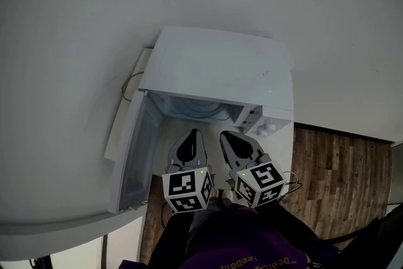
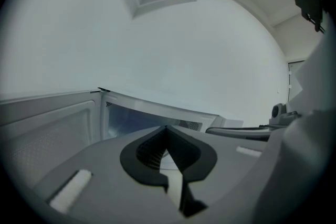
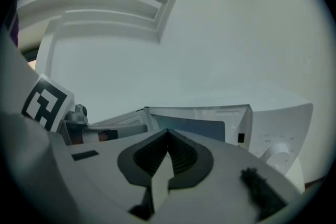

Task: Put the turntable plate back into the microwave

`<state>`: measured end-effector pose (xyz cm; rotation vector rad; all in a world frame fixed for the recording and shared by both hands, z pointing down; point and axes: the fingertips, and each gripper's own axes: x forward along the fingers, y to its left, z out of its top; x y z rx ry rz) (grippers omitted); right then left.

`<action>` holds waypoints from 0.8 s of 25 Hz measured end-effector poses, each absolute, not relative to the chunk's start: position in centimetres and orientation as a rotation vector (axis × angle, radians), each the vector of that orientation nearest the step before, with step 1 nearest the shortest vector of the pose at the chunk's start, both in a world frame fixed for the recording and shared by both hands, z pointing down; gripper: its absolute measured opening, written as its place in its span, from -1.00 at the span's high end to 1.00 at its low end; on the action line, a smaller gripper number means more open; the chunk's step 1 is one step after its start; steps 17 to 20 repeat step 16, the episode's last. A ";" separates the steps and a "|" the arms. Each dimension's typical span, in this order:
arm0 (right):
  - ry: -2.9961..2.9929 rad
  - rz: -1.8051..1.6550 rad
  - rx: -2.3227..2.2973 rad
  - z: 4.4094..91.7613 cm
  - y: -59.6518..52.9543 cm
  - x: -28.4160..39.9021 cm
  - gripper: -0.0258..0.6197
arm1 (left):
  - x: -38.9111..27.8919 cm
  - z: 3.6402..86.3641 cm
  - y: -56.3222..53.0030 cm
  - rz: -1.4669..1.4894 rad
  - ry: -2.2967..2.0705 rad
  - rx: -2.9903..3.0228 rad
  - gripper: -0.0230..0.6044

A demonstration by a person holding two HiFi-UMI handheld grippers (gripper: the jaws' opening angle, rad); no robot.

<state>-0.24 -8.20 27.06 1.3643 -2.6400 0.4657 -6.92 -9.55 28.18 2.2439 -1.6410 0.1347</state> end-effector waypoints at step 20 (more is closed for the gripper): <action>-2.643 0.494 1.367 27.6 -8.3 0.1 0.89 | -6.7 28.5 -9.6 0.130 -1.650 2.229 0.90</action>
